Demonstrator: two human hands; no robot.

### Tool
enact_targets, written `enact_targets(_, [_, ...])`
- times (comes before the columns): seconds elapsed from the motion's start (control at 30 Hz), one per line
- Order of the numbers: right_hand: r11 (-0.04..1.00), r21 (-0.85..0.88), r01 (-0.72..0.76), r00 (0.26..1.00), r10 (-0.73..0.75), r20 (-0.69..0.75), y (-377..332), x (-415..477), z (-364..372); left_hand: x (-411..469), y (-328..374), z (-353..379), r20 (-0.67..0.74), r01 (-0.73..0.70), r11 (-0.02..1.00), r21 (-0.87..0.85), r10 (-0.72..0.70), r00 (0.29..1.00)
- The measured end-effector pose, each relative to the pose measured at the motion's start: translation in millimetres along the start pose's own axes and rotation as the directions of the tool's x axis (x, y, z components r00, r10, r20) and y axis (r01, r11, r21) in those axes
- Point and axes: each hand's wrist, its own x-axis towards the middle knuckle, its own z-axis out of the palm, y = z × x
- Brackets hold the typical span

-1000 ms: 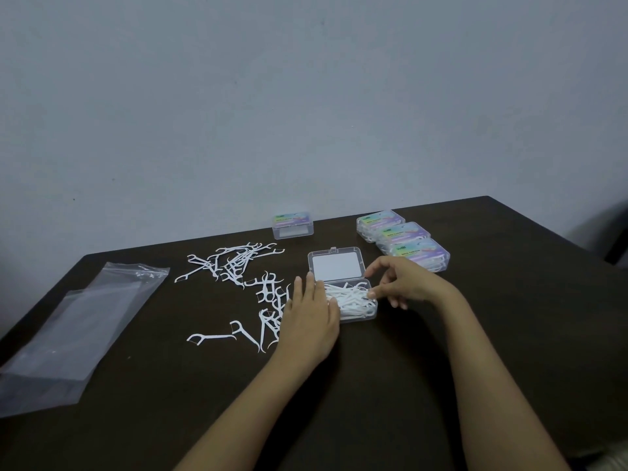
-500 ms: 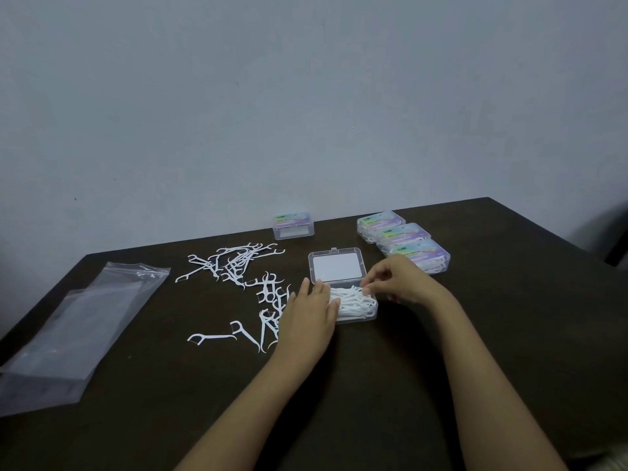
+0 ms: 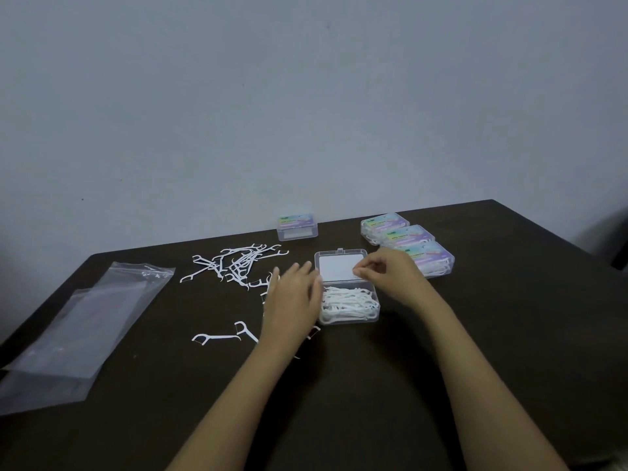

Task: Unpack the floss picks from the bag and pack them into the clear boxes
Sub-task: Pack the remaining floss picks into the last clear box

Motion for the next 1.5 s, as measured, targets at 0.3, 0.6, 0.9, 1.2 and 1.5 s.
enact_targets(0.3, [0.894, -0.297, 0.337, 0.936, -0.285, 0.206, -44, -12, 47, 14, -65, -20, 0.030, 0.261, 0.957, -0.126, -0.259, 0.965])
enact_targets(0.6, [0.740, -0.451, 0.499, 0.829, -0.255, 0.498, -46, -19, 59, 16, -81, -16, 0.415, 0.058, 0.996, 0.066, -0.080, 0.906])
enact_targets(0.9, [0.771, -0.430, 0.470, 0.847, -0.258, 0.464, -54, -17, 57, 15, -74, -22, 0.441, 0.085, 0.987, 0.136, -0.137, 0.887])
enact_targets(1.2, [0.707, -0.489, 0.511, 0.846, -0.311, 0.434, -56, -14, 65, 13, -69, -17, 0.230, 0.314, 0.949, -0.032, -0.299, 0.926])
enact_targets(1.5, [0.668, -0.592, 0.451, 0.889, -0.275, 0.367, -58, -18, 72, 14, -71, -21, 0.276, 0.336, 0.940, -0.058, -0.308, 0.911])
